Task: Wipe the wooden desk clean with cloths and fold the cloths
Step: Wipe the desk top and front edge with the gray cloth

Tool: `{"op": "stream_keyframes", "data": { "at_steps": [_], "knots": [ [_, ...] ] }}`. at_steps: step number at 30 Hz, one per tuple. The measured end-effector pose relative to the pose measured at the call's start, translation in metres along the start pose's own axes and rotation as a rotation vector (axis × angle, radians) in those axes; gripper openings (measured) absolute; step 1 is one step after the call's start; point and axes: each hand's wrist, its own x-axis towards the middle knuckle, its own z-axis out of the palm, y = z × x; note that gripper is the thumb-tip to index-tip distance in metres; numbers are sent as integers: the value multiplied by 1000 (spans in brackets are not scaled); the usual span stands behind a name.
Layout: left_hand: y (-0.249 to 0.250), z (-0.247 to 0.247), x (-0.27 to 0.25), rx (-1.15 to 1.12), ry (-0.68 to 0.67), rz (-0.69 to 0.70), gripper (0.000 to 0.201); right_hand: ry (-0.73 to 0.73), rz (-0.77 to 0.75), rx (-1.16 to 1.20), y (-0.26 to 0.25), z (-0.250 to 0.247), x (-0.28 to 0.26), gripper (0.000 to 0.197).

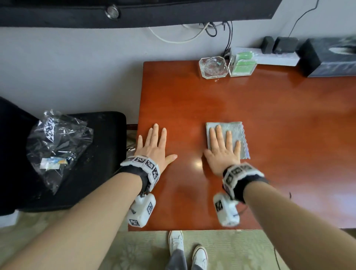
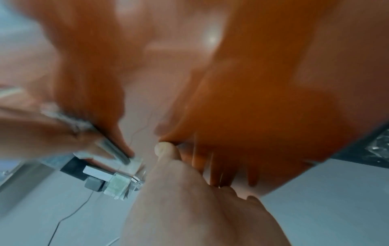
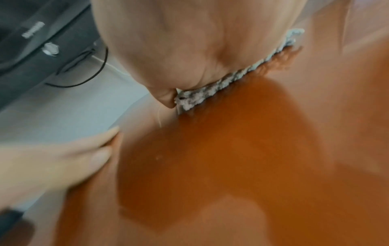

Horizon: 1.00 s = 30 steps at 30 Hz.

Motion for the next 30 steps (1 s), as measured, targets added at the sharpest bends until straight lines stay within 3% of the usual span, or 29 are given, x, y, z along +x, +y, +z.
{"op": "stream_keyframes", "data": {
  "at_steps": [3,6,11,15,25,30],
  "knots": [
    [-7,14,-20,32,7,18,90,-7,53,87,-20,-30,48,67],
    [-12,24,-24,23,8,25,92,-42,1,101,-50,-39,66,69],
    [-14,32,-19,4,32,15,92,-70,-222,-71,-85,-3,27,70],
    [-14,33,-18,-12,35,6,91,-91,-305,-144,-67,17,-6,66],
    [-17,48,-49,-55,48,34,85,-30,18,10,53,-7,-15,66],
    [-25,88,-103,-174,137,-111,82,7,88,54,63,-4,-38,65]
  ]
}}
